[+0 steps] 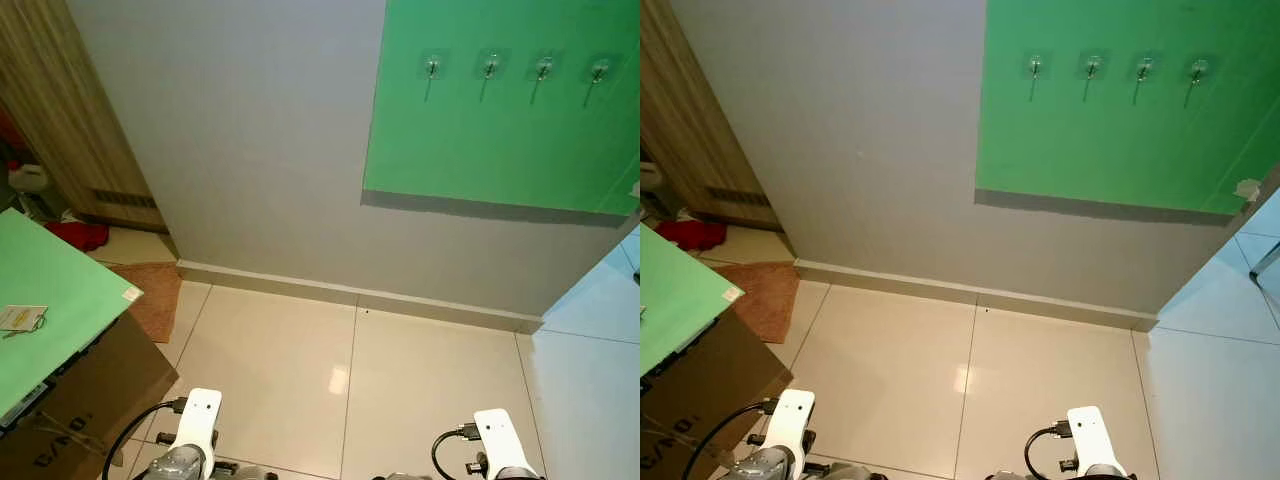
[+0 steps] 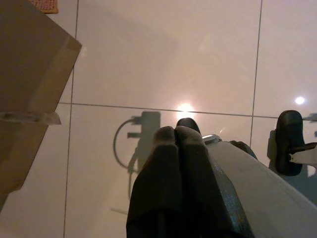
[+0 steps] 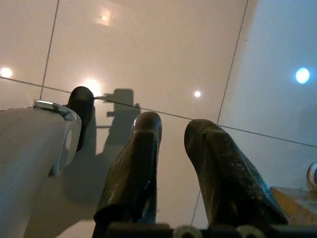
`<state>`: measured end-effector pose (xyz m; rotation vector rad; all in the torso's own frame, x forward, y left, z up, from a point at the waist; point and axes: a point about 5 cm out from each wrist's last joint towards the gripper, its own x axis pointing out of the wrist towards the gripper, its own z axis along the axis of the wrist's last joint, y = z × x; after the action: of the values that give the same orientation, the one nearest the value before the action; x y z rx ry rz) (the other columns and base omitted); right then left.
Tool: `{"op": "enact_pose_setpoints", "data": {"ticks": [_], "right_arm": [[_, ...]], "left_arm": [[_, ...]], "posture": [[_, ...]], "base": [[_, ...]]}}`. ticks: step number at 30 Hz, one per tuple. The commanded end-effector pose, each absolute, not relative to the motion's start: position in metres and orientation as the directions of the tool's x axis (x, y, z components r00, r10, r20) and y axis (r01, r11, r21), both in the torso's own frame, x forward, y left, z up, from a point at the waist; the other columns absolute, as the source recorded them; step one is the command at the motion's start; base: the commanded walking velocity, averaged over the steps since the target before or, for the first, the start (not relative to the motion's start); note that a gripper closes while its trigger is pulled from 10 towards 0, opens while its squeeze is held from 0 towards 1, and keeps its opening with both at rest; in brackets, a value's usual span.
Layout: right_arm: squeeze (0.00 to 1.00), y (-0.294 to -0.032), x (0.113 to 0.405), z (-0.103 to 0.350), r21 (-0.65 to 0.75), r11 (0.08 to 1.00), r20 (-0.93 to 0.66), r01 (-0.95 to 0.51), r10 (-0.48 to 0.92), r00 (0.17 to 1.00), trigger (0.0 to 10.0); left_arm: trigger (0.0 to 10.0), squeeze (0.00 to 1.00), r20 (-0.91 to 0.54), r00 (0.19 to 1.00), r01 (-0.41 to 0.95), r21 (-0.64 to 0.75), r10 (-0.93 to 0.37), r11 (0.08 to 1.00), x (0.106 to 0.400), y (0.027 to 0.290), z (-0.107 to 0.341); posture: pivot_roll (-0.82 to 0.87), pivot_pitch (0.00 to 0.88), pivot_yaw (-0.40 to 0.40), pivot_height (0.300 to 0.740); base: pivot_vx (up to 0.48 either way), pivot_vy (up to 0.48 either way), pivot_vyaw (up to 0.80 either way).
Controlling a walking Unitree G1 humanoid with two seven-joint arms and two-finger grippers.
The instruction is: Hang keys on a hook
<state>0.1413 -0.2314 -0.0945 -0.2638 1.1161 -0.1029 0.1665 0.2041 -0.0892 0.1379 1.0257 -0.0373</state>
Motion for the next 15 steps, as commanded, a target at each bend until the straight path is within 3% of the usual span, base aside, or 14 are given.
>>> {"op": "enact_pose_setpoints", "data": {"ticks": [1,3,4,9,15], "right_arm": [[0.04,-0.237,0.142,-0.093,-0.267,0.964,-0.865,-0.012,-0.234,0.444,10.0],[0.04,-0.237,0.142,-0.093,-0.264,0.964,-0.865,-0.007,-0.234,0.444,10.0],[1.00,-0.239,0.142,-0.092,-0.281,0.960,-0.859,-0.010,-0.247,0.448,10.0],[1.00,-0.259,0.136,-0.089,-0.419,0.908,-0.832,-0.019,-0.376,0.408,10.0],[1.00,-0.268,0.132,-0.087,-0.471,0.882,-0.810,0.010,-0.437,0.390,10.0]], "left_arm": [[10.0,0.00,-0.851,0.525,0.087,0.085,0.027,0.993,0.170,0.204,-0.088],[10.0,0.00,-0.851,0.525,0.085,0.084,0.027,0.993,0.170,0.204,-0.088],[10.0,0.00,-0.851,0.525,0.082,0.083,0.028,0.993,0.170,0.204,-0.088],[10.0,0.00,-0.851,0.525,0.077,0.071,0.020,0.994,0.171,0.203,-0.088],[10.0,0.00,-0.852,0.523,0.084,0.075,0.020,0.994,0.171,0.206,-0.087]], "posture": [[0.01,0.000,0.006,0.740],[0.01,0.000,0.004,0.740],[0.01,0.000,0.004,0.740],[0.00,0.000,0.019,0.740],[0.00,0.000,0.036,0.740]], "base": [[0.000,0.000,0.00],[0.000,0.000,0.00],[0.000,0.000,0.00],[0.000,0.000,0.00],[0.000,0.000,0.00]]}}
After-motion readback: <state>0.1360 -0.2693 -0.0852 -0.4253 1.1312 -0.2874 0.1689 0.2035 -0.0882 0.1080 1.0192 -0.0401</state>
